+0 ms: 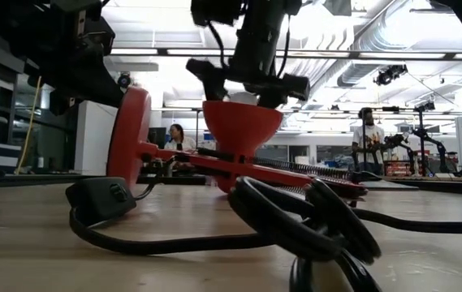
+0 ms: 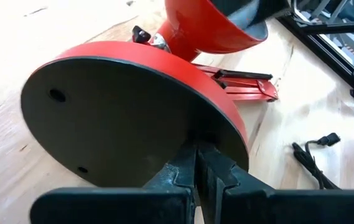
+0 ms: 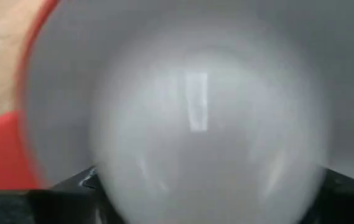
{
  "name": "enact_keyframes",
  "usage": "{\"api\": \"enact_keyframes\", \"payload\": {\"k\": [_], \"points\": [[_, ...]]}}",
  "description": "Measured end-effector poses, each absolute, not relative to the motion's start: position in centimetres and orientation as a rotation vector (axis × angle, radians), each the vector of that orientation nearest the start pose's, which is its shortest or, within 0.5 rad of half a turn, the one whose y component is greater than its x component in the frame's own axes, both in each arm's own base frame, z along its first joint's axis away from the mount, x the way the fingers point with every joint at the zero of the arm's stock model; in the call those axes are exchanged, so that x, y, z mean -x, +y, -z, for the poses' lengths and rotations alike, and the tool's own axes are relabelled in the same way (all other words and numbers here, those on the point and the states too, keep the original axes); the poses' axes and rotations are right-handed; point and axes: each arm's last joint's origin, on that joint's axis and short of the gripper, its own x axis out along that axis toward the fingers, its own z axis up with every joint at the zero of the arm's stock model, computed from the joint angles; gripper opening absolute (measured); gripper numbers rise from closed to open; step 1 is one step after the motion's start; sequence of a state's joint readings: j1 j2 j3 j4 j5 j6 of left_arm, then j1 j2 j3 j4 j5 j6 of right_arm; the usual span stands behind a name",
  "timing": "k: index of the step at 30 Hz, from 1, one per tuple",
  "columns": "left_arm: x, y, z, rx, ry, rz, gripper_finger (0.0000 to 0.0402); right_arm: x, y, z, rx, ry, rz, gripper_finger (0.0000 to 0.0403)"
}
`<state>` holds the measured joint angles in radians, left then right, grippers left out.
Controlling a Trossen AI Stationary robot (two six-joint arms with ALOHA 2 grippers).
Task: Screw lightbulb
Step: Insert the lightbulb into the desk lamp
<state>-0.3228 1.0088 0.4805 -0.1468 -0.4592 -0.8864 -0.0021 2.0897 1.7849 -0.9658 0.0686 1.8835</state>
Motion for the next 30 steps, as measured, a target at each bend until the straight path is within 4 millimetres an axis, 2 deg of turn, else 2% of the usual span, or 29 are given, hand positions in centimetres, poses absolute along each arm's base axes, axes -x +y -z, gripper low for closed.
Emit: {"api": "enact_keyframes", "payload": {"k": [5,8,13,22,30], "points": [[-18.8,-4.9,-19.6,0.598,0.517,-0.393,0.0,-43.0,-0.3,-22.4,-1.529,0.817,1.2,0.0342],[-18.8,-4.9,-19.6,0.598,0.518,-0.392,0.0,-42.9,-0.3,-22.4,-1.54,0.835,1.195,0.0357],[-18.8,-5.0,-19.6,0.599,0.519,-0.389,0.0,-43.0,-0.1,-22.5,-1.528,0.859,1.165,0.0358],[-18.8,-5.0,-19.6,0.598,0.522,-0.388,0.0,-43.1,0.0,-24.7,-1.405,0.926,1.065,0.0359],[-18.8,-5.0,-19.6,0.598,0.521,-0.387,0.0,-42.8,0.1,-25.8,-1.302,1.016,0.991,0.036]]}}
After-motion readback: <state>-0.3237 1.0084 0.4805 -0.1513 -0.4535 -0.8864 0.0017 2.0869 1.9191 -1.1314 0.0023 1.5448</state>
